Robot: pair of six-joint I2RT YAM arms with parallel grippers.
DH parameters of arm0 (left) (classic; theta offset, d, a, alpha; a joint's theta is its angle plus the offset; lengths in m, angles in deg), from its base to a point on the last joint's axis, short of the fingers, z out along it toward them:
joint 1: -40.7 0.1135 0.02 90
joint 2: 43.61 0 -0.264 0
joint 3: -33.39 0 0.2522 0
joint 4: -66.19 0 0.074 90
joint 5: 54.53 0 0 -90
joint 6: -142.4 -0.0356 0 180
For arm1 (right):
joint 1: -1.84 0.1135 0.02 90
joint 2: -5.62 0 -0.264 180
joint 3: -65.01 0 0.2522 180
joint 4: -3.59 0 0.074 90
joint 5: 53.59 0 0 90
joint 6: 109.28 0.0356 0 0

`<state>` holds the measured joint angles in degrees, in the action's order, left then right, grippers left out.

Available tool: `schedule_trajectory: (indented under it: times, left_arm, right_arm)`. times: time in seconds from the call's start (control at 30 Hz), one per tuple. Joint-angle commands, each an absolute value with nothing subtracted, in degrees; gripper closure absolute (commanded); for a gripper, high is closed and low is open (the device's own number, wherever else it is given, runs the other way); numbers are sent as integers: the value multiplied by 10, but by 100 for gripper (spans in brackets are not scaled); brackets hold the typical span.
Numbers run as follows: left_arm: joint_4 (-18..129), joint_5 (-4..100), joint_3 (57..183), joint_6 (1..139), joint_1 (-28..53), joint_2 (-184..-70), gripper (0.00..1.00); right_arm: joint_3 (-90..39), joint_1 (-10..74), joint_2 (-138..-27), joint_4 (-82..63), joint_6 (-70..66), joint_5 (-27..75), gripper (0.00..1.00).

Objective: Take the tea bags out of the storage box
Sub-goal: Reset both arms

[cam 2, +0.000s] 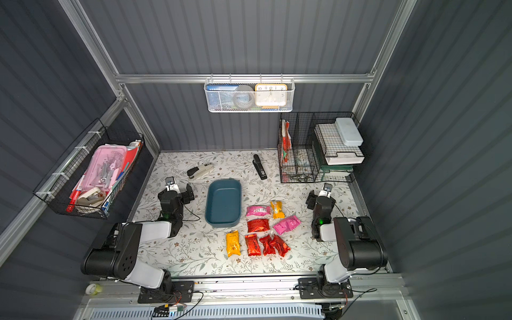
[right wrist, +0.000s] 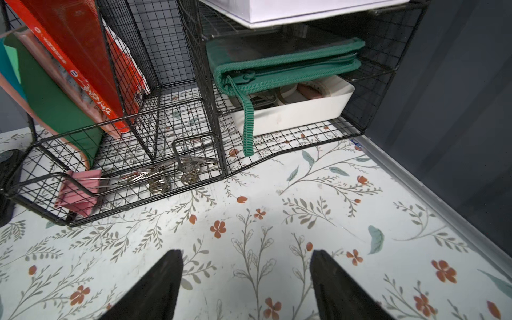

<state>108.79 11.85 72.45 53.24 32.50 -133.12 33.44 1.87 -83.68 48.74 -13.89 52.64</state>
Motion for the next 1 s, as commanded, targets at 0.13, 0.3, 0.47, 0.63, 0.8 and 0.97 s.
schedule_trajectory:
  times: [0.13,0.3,0.47,0.63,0.8,0.97]
  left_arm:
    - [1192,190,720,504,328,-1405,1]
    - [1173,188,741,505,332,-1417,1]
    - [1157,183,742,509,332,-1412,1]
    - [1161,182,742,509,333,-1413,1]
    - [1160,182,742,509,332,-1413,1]
    - [1160,182,742,509,333,-1413,1]
  right_arm:
    - [333,16,-839,507,-133,517,21]
    - [332,16,-840,508,-132,517,21]
    - [329,16,-843,506,-136,519,13]
    - [320,17,-843,494,-140,514,1]
    - [311,19,-840,471,-147,502,1]
    - [302,20,-842,457,-156,483,1]
